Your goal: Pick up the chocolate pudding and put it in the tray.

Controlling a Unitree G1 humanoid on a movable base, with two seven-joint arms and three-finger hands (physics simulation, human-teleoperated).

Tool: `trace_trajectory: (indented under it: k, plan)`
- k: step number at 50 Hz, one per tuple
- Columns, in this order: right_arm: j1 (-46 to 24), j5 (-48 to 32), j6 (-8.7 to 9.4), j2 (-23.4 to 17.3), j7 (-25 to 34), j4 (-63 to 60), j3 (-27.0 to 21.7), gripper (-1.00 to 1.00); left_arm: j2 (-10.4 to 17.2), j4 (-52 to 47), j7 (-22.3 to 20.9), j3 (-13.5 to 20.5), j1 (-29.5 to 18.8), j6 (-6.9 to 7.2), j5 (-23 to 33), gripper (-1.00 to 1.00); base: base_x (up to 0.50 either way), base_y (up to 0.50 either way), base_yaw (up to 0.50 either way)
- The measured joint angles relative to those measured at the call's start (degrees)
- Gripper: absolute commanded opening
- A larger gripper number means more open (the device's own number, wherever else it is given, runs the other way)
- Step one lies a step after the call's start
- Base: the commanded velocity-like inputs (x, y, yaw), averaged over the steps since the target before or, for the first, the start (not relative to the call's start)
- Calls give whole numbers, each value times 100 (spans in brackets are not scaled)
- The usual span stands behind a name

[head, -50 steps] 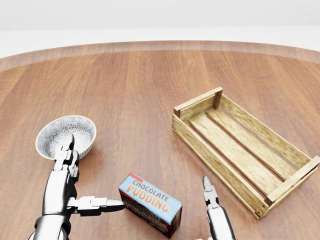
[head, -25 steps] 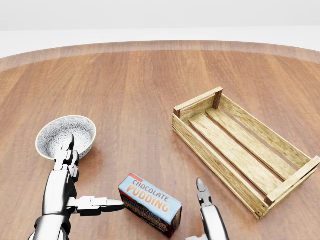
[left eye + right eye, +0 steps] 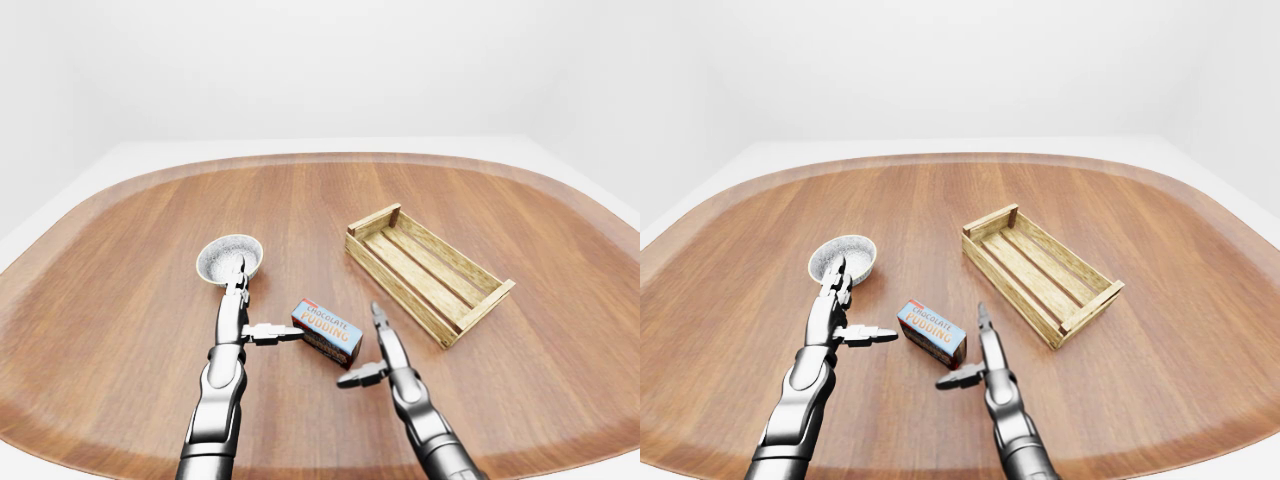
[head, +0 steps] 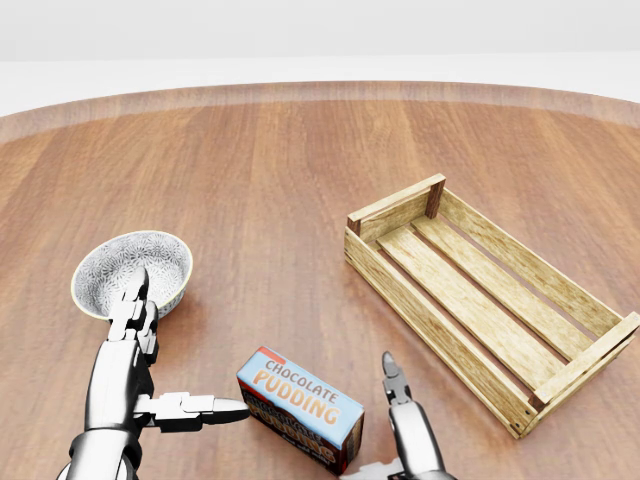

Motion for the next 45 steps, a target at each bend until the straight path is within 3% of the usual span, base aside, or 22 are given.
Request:
trace_trajectory:
  k: [30,31,32,45]
  plan:
    - [-409,-269,0,184,-214,800,113,100,2,65,3,5,-15,-66,-8,100,0,0,0]
    - [-418,-281,0,189,-222,826,116,-12,2,65,4,5,-15,-66,-8,100,0,0,0]
    - [-427,-294,0,193,-232,850,117,-100,2,67,5,5,-15,-67,-9,100,0,0,0]
    - [-418,-302,0,233,-169,818,138,-100,3,60,13,10,-19,-53,-19,100,0,0,0]
